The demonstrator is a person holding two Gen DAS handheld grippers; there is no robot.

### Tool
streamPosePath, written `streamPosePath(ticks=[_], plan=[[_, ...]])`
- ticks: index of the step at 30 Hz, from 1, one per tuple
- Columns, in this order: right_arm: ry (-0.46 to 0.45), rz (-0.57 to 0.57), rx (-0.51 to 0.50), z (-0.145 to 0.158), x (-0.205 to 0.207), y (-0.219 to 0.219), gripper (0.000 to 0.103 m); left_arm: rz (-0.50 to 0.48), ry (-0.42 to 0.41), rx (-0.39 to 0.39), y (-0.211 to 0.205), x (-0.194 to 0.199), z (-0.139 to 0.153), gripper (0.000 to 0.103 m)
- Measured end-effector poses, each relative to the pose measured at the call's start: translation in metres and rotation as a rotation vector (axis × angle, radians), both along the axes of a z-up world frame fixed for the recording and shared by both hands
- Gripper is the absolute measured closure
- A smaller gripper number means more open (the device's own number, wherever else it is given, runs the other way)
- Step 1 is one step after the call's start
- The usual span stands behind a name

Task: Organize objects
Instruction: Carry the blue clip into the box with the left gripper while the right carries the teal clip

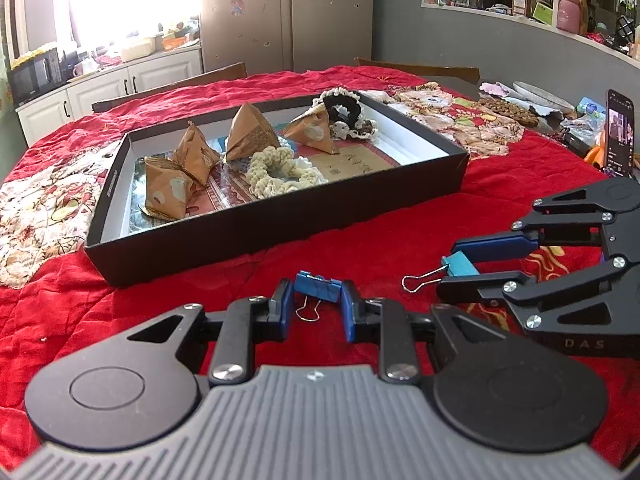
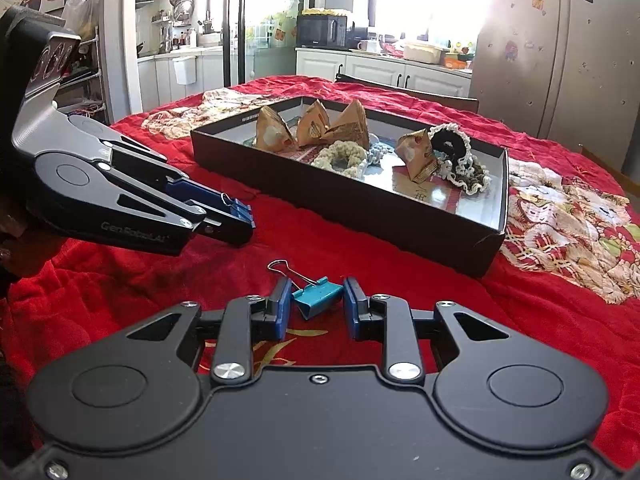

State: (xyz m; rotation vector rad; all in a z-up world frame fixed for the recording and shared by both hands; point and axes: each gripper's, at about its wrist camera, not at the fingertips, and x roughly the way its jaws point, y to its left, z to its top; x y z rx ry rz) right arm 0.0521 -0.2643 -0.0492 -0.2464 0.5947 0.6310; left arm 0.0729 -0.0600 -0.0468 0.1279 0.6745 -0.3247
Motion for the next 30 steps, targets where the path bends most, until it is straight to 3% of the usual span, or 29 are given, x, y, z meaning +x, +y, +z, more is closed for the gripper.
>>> streamPosePath(ticks=[16, 30], plan=[[-0.070, 0.019, 0.044, 0.032, -0.009, 0.000, 0.077, 0.024, -0.101, -0.053, 0.012, -0.003, 0.043, 0.075], [-0.185, -0.002, 0.062, 0.073, 0.001, 0.006, 0.077, 0.064, -0.163, -0.052, 0.022, 0.013, 0.070, 0.075]])
